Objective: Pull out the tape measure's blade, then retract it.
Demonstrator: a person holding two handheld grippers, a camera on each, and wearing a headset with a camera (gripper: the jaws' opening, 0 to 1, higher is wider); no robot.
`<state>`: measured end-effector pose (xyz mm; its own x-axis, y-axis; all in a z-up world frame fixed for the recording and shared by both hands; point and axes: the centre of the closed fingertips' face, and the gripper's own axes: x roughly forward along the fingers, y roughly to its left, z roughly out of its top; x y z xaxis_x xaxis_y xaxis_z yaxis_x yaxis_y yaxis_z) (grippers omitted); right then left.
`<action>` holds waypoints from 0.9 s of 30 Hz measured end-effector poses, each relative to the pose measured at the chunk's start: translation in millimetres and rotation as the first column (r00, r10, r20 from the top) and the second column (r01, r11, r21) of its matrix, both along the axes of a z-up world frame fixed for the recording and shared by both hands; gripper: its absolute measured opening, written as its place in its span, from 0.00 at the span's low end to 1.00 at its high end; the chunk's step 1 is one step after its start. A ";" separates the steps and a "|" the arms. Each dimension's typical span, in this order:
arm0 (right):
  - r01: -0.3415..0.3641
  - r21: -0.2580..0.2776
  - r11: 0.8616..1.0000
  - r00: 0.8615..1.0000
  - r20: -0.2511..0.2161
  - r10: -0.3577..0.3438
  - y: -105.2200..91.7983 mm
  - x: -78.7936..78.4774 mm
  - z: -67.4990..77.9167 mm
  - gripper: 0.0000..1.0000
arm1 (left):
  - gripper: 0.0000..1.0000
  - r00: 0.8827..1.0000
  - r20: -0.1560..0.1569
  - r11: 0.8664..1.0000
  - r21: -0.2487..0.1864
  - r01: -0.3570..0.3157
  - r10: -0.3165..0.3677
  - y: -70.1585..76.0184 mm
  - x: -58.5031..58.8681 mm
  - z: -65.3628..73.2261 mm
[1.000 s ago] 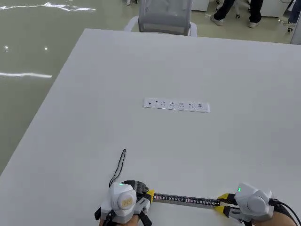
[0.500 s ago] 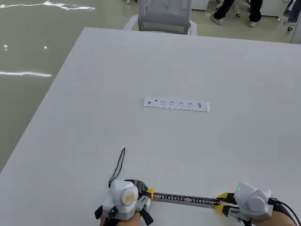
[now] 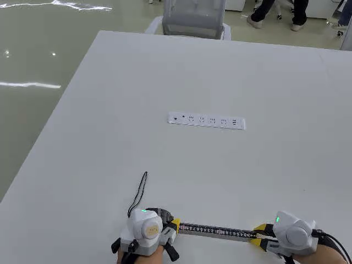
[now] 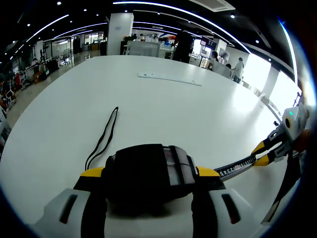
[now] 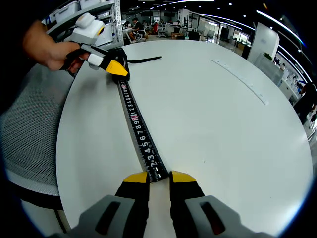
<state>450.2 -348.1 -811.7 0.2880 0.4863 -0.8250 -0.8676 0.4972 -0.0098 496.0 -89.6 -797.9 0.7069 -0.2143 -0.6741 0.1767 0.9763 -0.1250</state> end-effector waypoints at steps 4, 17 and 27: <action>-0.016 -0.010 1.000 1.000 -0.003 0.016 2.2 -0.4 -0.4 0.14 | 0.66 1.000 0.002 1.000 0.000 0.006 -0.006 -0.2 0.2 -0.4; -0.014 -0.012 1.000 1.000 -0.004 0.014 1.6 -1.6 0.0 0.13 | 0.66 1.000 0.006 1.000 -0.010 0.017 -0.016 -1.6 -0.2 -0.3; 0.005 -0.004 1.000 1.000 -0.009 -0.005 0.8 -1.6 -0.5 0.13 | 0.66 1.000 0.001 1.000 -0.018 0.022 -0.022 -2.1 -0.7 0.2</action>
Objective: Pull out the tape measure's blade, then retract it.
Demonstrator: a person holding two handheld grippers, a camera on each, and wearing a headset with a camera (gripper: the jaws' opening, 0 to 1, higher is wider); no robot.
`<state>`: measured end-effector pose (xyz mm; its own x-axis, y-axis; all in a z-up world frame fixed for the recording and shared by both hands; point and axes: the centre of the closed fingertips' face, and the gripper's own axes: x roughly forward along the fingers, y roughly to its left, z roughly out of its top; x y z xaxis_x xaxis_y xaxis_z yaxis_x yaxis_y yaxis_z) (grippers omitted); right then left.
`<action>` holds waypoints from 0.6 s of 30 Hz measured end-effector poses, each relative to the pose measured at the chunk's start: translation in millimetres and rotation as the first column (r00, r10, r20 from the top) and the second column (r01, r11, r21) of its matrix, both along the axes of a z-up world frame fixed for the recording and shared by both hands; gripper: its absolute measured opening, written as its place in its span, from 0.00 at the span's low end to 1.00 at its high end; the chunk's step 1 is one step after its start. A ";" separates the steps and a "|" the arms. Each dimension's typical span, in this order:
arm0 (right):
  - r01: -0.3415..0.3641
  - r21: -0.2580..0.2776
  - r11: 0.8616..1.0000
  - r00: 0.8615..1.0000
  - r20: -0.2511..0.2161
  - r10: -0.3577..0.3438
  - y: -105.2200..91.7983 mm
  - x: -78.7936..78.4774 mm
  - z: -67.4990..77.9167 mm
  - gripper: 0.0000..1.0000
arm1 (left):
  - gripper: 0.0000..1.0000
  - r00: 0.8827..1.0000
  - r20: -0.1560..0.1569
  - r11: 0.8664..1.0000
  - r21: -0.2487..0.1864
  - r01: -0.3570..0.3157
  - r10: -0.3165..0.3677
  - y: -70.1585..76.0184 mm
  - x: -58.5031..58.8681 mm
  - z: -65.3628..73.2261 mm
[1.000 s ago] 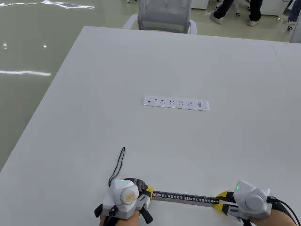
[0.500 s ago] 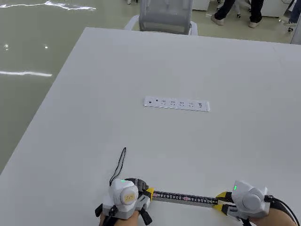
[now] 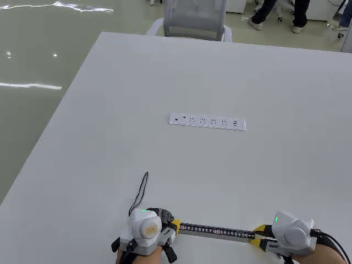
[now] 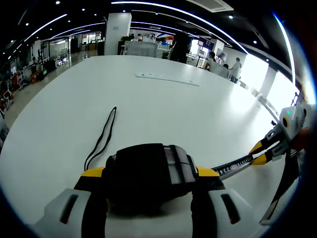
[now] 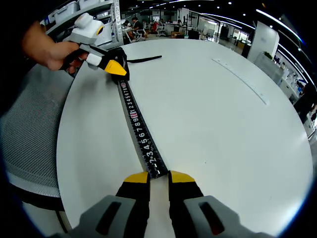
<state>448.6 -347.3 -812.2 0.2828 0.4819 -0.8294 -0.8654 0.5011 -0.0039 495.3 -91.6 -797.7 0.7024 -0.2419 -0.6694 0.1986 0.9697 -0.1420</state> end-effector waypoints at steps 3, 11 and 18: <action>0.000 -0.002 1.000 1.000 -0.003 0.000 -0.1 0.3 -0.6 0.13 | 0.66 1.000 -0.004 1.000 -0.004 0.000 0.000 0.0 -0.2 -0.2; 0.002 0.002 1.000 1.000 -0.002 -0.002 4.5 1.1 -0.2 0.13 | 0.66 1.000 -0.001 1.000 -0.004 0.001 -0.001 0.0 0.1 -0.4; 0.002 0.005 1.000 1.000 -0.003 -0.002 8.0 2.4 -1.1 0.13 | 0.66 1.000 -0.001 1.000 -0.005 0.002 -0.002 0.4 0.2 -0.5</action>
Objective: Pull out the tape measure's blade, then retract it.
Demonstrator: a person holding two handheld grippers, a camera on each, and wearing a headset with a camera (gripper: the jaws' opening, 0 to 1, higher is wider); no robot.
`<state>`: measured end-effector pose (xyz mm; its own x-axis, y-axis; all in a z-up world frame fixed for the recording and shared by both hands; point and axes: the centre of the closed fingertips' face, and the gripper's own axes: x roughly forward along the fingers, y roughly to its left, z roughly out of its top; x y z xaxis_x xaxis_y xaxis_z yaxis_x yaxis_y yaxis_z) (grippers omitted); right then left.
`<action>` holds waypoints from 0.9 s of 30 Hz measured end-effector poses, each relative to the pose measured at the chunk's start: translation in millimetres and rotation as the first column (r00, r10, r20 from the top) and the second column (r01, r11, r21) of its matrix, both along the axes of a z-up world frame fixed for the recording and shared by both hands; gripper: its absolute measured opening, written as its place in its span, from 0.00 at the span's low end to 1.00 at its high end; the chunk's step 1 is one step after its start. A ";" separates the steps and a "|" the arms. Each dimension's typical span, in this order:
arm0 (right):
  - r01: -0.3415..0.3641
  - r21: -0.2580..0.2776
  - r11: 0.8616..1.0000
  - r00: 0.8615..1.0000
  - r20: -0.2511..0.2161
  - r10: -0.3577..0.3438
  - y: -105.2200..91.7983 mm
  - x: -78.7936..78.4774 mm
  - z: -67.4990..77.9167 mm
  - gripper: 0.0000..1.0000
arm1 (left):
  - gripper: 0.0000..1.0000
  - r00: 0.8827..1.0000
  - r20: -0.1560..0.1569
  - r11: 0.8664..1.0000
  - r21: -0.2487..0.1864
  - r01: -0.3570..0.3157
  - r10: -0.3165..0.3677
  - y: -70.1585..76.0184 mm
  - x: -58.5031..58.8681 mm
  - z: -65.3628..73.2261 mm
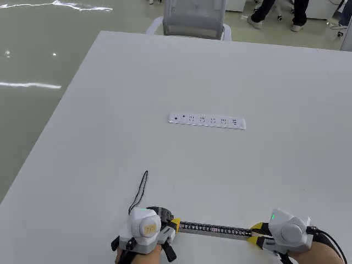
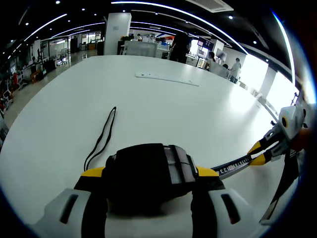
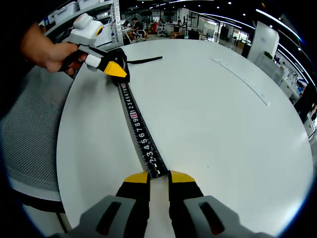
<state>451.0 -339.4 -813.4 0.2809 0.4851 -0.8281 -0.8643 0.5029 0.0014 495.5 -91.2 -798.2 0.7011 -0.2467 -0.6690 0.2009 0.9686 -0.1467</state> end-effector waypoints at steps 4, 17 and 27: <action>-0.003 0.001 1.000 1.000 -0.001 0.003 3.1 0.1 1.1 0.13 | 0.66 1.000 -0.002 1.000 -0.002 0.000 0.000 0.2 0.3 -0.5; -0.001 0.010 1.000 1.000 -0.005 0.001 8.7 0.7 -0.1 0.13 | 0.66 1.000 -0.002 1.000 -0.006 0.001 -0.001 0.4 0.0 0.2; -0.002 0.011 1.000 1.000 -0.006 0.002 11.7 1.4 -0.3 0.13 | 0.66 1.000 -0.001 1.000 -0.004 0.002 -0.002 -0.2 -0.2 -0.1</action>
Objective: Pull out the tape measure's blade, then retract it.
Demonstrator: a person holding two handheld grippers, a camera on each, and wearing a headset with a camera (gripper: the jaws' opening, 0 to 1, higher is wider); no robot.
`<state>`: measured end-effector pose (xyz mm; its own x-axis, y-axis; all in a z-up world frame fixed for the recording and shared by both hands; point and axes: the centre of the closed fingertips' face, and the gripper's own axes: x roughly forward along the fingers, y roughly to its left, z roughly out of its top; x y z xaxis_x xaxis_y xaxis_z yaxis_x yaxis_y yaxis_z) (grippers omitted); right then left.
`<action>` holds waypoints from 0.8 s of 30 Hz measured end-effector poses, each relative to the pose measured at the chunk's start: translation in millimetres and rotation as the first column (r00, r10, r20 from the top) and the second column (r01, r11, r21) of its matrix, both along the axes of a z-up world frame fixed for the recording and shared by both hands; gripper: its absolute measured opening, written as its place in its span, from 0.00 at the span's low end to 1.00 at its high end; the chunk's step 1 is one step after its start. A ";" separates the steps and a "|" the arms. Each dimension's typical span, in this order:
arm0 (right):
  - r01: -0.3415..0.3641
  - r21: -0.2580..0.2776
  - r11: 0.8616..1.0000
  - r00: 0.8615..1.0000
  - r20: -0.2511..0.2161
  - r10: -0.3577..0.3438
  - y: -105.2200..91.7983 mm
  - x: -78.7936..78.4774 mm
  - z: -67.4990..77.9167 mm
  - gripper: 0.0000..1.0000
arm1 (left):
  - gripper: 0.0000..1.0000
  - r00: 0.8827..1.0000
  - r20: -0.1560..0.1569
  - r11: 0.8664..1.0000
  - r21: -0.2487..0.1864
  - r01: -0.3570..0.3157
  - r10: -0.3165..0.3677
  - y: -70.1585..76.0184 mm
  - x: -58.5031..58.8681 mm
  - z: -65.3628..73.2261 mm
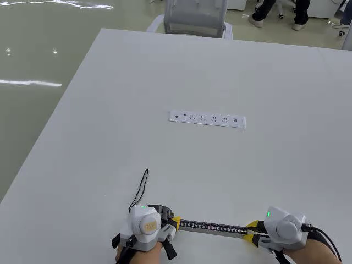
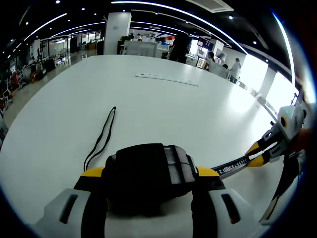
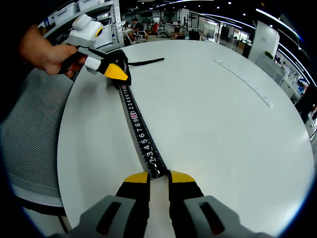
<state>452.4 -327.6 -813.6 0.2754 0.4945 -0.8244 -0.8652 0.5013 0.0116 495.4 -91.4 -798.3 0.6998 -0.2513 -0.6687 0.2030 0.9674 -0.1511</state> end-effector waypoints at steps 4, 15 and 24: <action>-0.005 0.001 1.000 1.000 0.000 0.005 2.4 1.3 -1.3 0.13 | 0.66 1.000 0.000 1.000 -0.001 0.002 -0.002 -0.6 0.1 -0.1; -0.009 0.007 1.000 1.000 0.002 0.009 10.3 3.3 -0.5 0.13 | 0.67 1.000 -0.002 1.000 -0.004 0.002 -0.002 0.3 0.6 -0.4; -0.010 0.011 1.000 1.000 0.003 0.010 15.5 3.9 -0.4 0.13 | 0.67 1.000 -0.007 1.000 -0.007 0.002 -0.002 -0.1 0.4 -0.8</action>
<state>456.3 -312.2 -814.0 0.2728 0.5063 -0.8181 -0.8702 0.4924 0.0146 495.7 -91.5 -799.1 0.6949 -0.2578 -0.6714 0.2040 0.9659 -0.1597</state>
